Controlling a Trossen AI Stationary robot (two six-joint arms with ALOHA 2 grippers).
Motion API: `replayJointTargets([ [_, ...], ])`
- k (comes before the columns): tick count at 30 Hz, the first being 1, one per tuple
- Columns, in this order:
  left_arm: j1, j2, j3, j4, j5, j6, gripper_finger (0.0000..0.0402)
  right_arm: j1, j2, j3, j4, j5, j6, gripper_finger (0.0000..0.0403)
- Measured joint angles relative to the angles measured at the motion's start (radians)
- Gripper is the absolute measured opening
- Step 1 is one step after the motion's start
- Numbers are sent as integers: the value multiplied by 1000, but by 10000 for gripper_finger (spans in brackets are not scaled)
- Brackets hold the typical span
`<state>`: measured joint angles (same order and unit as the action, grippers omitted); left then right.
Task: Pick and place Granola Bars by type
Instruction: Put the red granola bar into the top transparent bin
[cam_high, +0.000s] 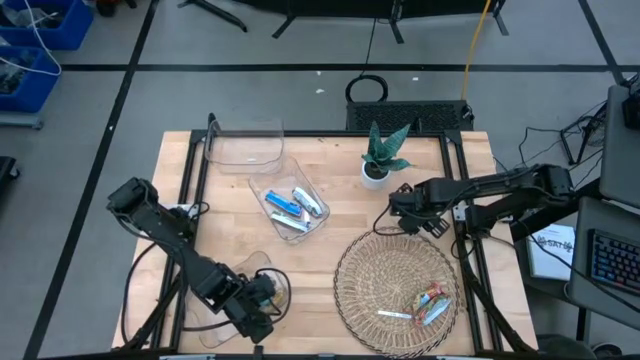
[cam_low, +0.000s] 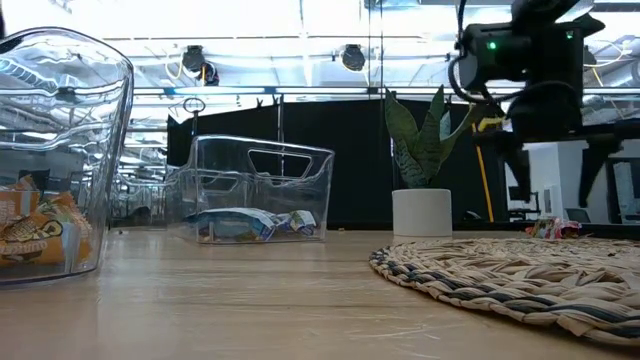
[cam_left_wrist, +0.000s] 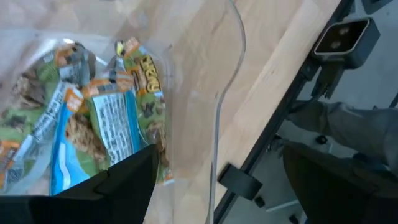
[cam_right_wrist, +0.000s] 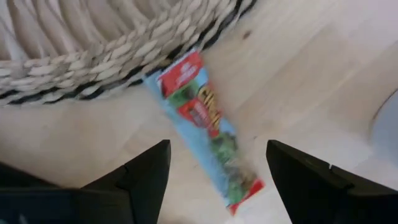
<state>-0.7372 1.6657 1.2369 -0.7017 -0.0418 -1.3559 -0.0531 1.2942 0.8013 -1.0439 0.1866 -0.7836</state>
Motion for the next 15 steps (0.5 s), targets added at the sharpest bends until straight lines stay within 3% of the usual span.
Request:
replayJointTargets([
  [15, 24, 0, 0, 47, 49, 12, 344, -160, 1, -118, 185, 24, -200, 252],
])
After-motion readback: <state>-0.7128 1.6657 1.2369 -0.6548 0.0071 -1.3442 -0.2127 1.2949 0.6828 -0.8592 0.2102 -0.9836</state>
